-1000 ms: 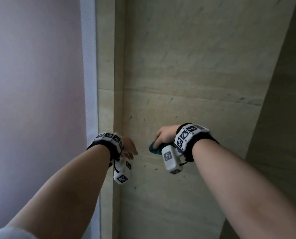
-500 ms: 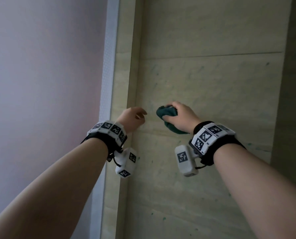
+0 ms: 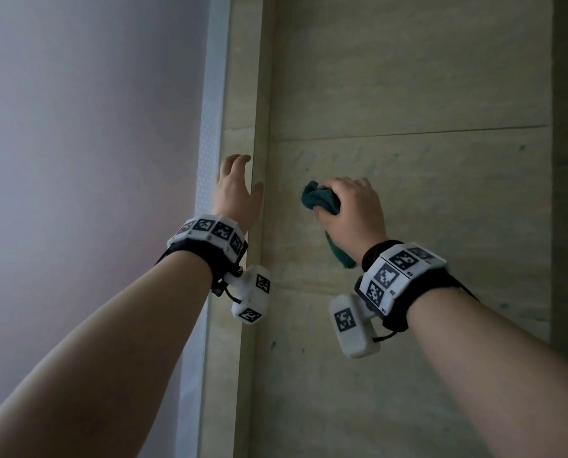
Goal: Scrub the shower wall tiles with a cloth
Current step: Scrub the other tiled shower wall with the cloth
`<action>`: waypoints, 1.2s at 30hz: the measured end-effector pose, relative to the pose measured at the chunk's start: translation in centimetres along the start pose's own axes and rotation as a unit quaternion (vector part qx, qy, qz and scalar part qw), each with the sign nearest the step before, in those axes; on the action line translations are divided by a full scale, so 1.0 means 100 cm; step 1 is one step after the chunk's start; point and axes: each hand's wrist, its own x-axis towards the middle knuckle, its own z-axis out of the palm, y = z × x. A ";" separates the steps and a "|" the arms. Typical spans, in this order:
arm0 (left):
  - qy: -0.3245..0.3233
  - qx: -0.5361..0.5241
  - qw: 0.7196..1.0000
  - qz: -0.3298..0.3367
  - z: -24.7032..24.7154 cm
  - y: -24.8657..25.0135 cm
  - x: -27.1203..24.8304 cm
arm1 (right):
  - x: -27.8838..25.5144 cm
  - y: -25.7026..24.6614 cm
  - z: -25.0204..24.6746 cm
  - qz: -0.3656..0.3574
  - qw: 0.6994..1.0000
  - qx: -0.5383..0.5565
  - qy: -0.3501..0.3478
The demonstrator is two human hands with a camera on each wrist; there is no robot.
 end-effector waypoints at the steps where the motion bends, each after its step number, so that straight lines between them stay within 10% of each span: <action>1: 0.001 0.016 1.000 0.015 0.001 -0.001 0.006 | 0.002 0.000 0.001 -0.003 1.000 -0.025 0.016; 8: -0.013 0.094 0.994 0.044 0.007 -0.014 0.043 | 0.027 0.002 0.014 0.060 0.996 -0.039 0.049; 36: 0.039 0.146 0.981 0.123 0.041 -0.063 0.045 | 0.128 0.017 0.051 -0.094 0.988 -0.118 0.034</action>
